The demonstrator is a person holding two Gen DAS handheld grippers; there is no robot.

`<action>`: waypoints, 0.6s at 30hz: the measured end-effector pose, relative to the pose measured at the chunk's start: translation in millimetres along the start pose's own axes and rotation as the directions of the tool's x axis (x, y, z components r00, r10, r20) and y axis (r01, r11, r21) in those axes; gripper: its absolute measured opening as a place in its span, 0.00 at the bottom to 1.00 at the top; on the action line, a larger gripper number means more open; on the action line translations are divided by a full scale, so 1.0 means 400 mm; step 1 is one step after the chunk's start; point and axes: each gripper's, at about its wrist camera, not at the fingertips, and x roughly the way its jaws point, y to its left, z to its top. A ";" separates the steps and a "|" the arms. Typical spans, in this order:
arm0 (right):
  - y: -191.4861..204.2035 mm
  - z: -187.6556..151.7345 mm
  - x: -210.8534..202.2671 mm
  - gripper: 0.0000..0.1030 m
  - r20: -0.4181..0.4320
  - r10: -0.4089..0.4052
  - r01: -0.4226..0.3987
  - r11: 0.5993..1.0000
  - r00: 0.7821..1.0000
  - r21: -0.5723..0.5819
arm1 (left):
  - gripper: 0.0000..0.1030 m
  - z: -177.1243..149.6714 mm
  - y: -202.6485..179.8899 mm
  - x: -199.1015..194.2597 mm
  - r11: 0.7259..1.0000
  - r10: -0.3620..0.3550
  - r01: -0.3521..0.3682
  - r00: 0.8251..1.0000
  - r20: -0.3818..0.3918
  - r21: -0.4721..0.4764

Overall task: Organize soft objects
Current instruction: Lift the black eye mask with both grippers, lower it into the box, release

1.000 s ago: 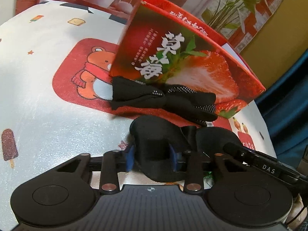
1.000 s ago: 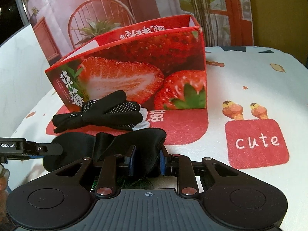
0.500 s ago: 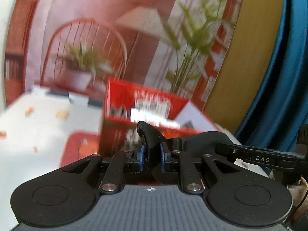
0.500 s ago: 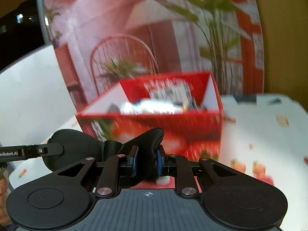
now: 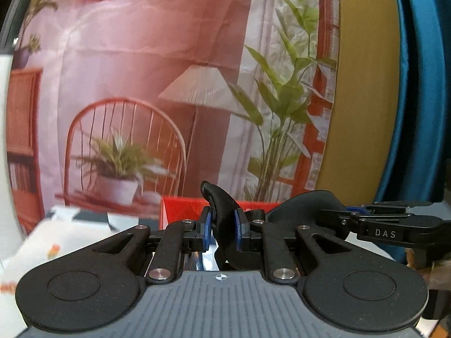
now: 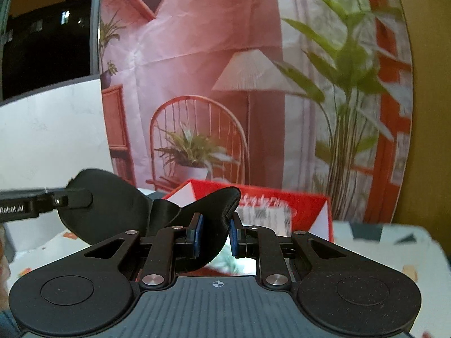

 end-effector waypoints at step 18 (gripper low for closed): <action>-0.157 -0.092 0.265 0.17 -0.290 -0.016 0.079 0.975 0.957 0.205 | 0.17 -0.057 0.037 0.356 0.999 -0.032 0.027 0.894 -0.446 -0.019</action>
